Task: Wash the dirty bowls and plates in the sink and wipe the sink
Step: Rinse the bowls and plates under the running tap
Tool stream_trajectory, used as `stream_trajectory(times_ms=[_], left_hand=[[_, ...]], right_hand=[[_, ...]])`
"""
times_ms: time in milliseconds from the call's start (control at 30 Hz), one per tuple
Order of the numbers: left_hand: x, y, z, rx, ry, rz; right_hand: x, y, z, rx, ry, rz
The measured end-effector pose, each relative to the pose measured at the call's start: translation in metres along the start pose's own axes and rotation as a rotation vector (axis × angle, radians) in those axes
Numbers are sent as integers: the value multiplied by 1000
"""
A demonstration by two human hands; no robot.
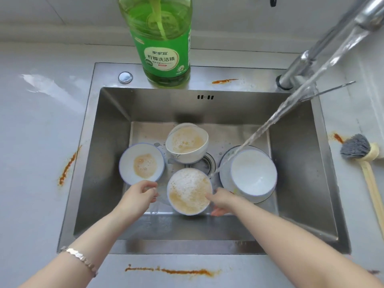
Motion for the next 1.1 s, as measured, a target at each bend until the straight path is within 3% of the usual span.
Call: stream_trajectory(times_ms=[67,133,400,767,833,967,1100], left_hand=[[-3,4,3,4,-21,3],[-6,6,6,6,-32,12],[0,14,13,45,-20,34],[37,34,-20,120,-90,-19],[45,32,-30,129,-112,-19],[59,20,-50,119,-169,2],[69,7,-65,109,-221,9]], right_hand=[[-13,-11,3,-298,1,44],[-16,-13,7,-373,38,-7],[10,-4,16,85,343,-240],[116,39,27,219,744,-562],[140,49,38,325,875,-688],[184,64,51,477,1323,-1008],[207,78,48,490,1428,-1168]])
Point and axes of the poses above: each hand's wrist, its own x-axis away from the middle knuckle, its own y-axis out of the back of the hand, z = x × y, the point moved 4 cm from there along -x, towards the middle knuckle, and after that the axes turned 4 degrees about y, right-handed, at the moved point
